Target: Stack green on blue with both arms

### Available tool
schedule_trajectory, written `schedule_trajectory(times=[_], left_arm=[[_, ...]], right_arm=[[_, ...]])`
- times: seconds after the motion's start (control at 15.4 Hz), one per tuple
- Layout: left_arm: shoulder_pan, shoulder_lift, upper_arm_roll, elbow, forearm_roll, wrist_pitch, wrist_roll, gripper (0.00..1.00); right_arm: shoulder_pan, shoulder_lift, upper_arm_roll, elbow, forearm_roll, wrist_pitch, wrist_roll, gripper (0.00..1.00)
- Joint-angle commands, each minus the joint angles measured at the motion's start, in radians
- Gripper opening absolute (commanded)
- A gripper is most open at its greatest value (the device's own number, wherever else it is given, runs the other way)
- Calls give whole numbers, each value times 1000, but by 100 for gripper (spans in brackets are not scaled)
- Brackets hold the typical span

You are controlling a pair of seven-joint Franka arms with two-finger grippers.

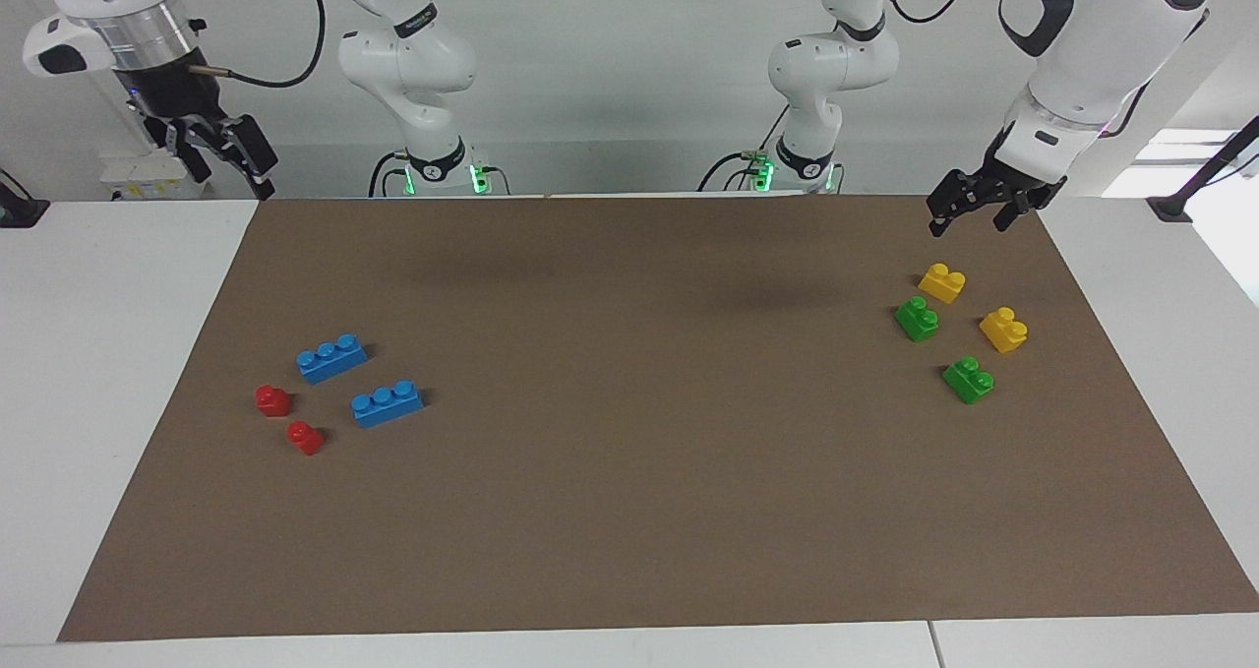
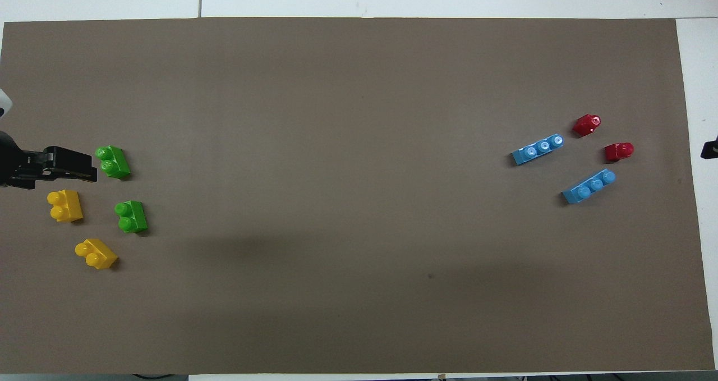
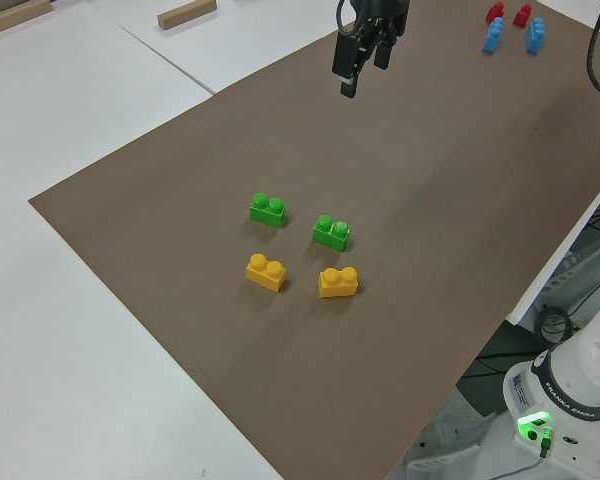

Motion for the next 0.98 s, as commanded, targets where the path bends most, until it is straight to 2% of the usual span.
schedule_trajectory(times=[0.0, 0.13, 0.46, 0.65, 0.78, 0.91], left_arm=[[-1, -38, 0, -50, 1, 42, 13, 100], [-2, -52, 2, -80, 1, 55, 9, 100], [9, -52, 8, -80, 1, 71, 3, 100], [32, -59, 8, -99, 1, 84, -55, 100], [39, -82, 8, -150, 1, 122, -96, 100], [41, -102, 8, -208, 0, 214, -106, 100]], right_arm=[[-6, 29, 6, -5, 20, 46, 148, 95], [-12, 43, 6, -5, 81, 64, 272, 95], [-26, 106, 1, -1, 258, 107, 621, 95], [-64, 182, -6, 41, 357, 97, 654, 95], [-63, 224, -5, 46, 358, 92, 657, 95], [-63, 273, -3, 62, 358, 74, 657, 95]])
